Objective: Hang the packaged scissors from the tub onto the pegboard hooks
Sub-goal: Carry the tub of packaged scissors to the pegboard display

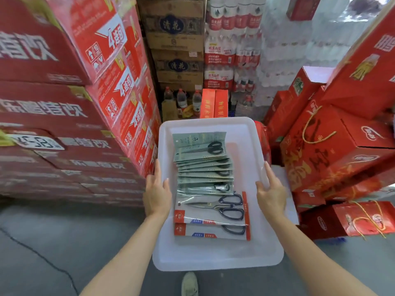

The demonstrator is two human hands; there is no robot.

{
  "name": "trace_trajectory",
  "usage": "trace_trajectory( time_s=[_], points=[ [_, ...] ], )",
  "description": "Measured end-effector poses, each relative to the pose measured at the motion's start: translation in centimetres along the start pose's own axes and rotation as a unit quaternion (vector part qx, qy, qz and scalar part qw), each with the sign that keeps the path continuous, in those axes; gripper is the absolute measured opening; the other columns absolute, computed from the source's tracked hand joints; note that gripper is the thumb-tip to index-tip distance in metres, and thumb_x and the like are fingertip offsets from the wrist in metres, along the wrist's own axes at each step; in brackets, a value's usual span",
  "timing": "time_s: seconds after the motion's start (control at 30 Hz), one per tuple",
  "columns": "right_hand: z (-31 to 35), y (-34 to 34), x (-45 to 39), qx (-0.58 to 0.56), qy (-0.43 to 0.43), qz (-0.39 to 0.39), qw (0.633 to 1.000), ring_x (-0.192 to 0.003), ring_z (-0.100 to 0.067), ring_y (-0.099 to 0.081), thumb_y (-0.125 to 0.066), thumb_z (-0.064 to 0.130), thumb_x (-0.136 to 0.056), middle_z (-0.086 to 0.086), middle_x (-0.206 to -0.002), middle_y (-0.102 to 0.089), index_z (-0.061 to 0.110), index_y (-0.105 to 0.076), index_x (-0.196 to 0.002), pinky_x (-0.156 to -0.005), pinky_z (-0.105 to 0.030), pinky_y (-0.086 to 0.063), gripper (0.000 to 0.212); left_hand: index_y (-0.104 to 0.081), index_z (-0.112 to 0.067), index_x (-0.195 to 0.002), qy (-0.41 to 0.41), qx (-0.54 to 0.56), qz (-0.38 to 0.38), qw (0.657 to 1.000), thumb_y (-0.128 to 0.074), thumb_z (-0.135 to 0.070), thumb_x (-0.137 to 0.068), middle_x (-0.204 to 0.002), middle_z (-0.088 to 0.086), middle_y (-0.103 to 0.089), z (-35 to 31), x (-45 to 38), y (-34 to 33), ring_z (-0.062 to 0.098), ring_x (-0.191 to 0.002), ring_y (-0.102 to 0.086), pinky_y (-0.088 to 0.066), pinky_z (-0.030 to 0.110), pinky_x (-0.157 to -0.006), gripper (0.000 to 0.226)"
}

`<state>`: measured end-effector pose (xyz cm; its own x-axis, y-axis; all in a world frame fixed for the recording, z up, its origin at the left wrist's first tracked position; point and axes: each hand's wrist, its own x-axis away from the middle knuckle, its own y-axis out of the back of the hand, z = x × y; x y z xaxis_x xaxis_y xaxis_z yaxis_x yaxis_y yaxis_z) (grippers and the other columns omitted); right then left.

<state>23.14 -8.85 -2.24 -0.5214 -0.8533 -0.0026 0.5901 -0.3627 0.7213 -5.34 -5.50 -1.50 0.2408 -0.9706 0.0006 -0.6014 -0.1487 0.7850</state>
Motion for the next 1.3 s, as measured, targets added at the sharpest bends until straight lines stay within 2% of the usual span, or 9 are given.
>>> trace_trajectory(
  time_s=[0.13, 0.27, 0.4, 0.6, 0.9, 1.0, 1.07, 1.17, 1.3],
  points=[
    [-0.6, -0.8, 5.7, 0.009, 0.009, 0.052, 0.999, -0.067, -0.020, -0.054, -0.058, 0.015, -0.093, -0.004, -0.103, -0.060, 0.039, -0.028, -0.149, -0.059, -0.034, -0.047, 0.069, -0.019, -0.034, -0.154, 0.058, 0.009, -0.014, 0.998, -0.047, -0.019, -0.099, -0.118, 0.010, -0.053, 4.8, 5.9, 1.8, 0.034, -0.098, -0.060, -0.049, 0.044, -0.079, 0.063],
    [0.4, -2.1, 10.6, 0.029, 0.045, 0.107, 0.993, -0.096, -0.024, -0.058, -0.056, 0.015, -0.094, -0.006, -0.123, -0.059, 0.038, -0.026, -0.150, -0.076, -0.037, -0.050, 0.068, -0.020, -0.035, -0.153, 0.123, 0.015, -0.041, 0.991, -0.045, -0.016, -0.098, -0.114, 0.012, -0.052, 9.6, 11.5, 3.7, 0.035, -0.092, -0.058, -0.045, 0.038, -0.074, 0.064],
    [3.3, -4.5, 14.7, 0.059, 0.078, 0.169, 0.981, -0.079, -0.021, -0.053, -0.054, 0.019, -0.095, -0.006, -0.103, -0.057, 0.045, -0.020, -0.149, -0.070, -0.038, -0.047, 0.069, -0.019, -0.041, -0.152, 0.185, 0.012, -0.094, 0.978, -0.046, -0.017, -0.097, -0.114, 0.016, -0.054, 14.3, 15.7, 7.2, 0.038, -0.095, -0.059, -0.050, 0.046, -0.080, 0.066],
    [10.7, -9.9, 18.8, 0.078, 0.170, 0.241, 0.952, -0.076, -0.021, -0.050, -0.054, 0.021, -0.096, -0.005, -0.101, -0.052, 0.040, -0.020, -0.151, -0.064, -0.033, -0.038, 0.068, -0.024, -0.038, -0.151, 0.254, -0.026, -0.176, 0.951, -0.047, -0.017, -0.097, -0.114, 0.019, -0.054, 20.9, 18.2, 14.1, 0.040, -0.090, -0.059, -0.046, 0.043, -0.075, 0.062],
    [25.5, -21.8, 21.8, 0.046, 0.280, 0.336, 0.898, -0.099, -0.027, -0.057, -0.050, 0.020, -0.095, -0.006, -0.127, -0.055, 0.040, -0.026, -0.149, -0.081, -0.038, -0.050, 0.063, -0.028, -0.032, -0.151, 0.335, -0.033, -0.281, 0.899, -0.051, -0.015, -0.096, -0.118, 0.027, -0.052, 30.6, 15.2, 23.5, 0.045, -0.106, -0.053, -0.042, 0.050, -0.090, 0.061],
    [30.6, -25.8, 22.6, 0.020, 0.300, 0.356, 0.885, -0.100, -0.023, -0.057, -0.050, 0.018, -0.096, -0.003, -0.137, -0.052, 0.041, -0.027, -0.149, -0.084, -0.034, -0.049, 0.062, -0.031, -0.031, -0.150, 0.364, -0.036, -0.315, 0.875, -0.053, -0.013, -0.095, -0.112, 0.030, -0.053, 33.7, 13.4, 26.4, 0.046, -0.102, -0.055, -0.043, 0.050, -0.087, 0.062],
    [34.0, -28.2, 23.2, 0.012, 0.315, 0.367, 0.875, -0.106, -0.025, -0.059, -0.049, 0.019, -0.095, -0.005, -0.140, -0.051, 0.045, -0.027, -0.147, -0.089, -0.040, -0.052, 0.063, -0.032, -0.031, -0.149, 0.371, -0.035, -0.331, 0.867, -0.052, -0.012, -0.094, -0.103, 0.030, -0.052, 35.3, 12.0, 28.5, 0.045, -0.095, -0.055, -0.043, 0.048, -0.083, 0.061],
    [38.7, -31.5, 23.7, 0.019, 0.357, 0.368, 0.859, -0.106, -0.028, -0.059, -0.049, 0.015, -0.093, -0.007, -0.132, -0.056, 0.041, -0.028, -0.148, -0.090, -0.044, -0.052, 0.064, -0.032, -0.032, -0.148, 0.396, -0.041, -0.348, 0.849, -0.052, -0.013, -0.094, -0.103, 0.028, -0.053, 37.3, 9.7, 31.1, 0.044, -0.095, -0.056, -0.043, 0.047, -0.081, 0.061],
    [44.6, -36.9, 23.8, 0.028, 0.391, 0.380, 0.838, -0.108, -0.029, -0.058, -0.049, 0.016, -0.093, -0.008, -0.127, -0.057, 0.036, -0.026, -0.149, -0.088, -0.045, -0.052, 0.064, -0.028, -0.033, -0.150, 0.394, -0.031, -0.366, 0.842, -0.052, -0.016, -0.094, -0.121, 0.025, -0.057, 40.8, 5.9, 34.3, 0.043, -0.105, -0.056, -0.045, 0.048, -0.087, 0.063]
  ],
)
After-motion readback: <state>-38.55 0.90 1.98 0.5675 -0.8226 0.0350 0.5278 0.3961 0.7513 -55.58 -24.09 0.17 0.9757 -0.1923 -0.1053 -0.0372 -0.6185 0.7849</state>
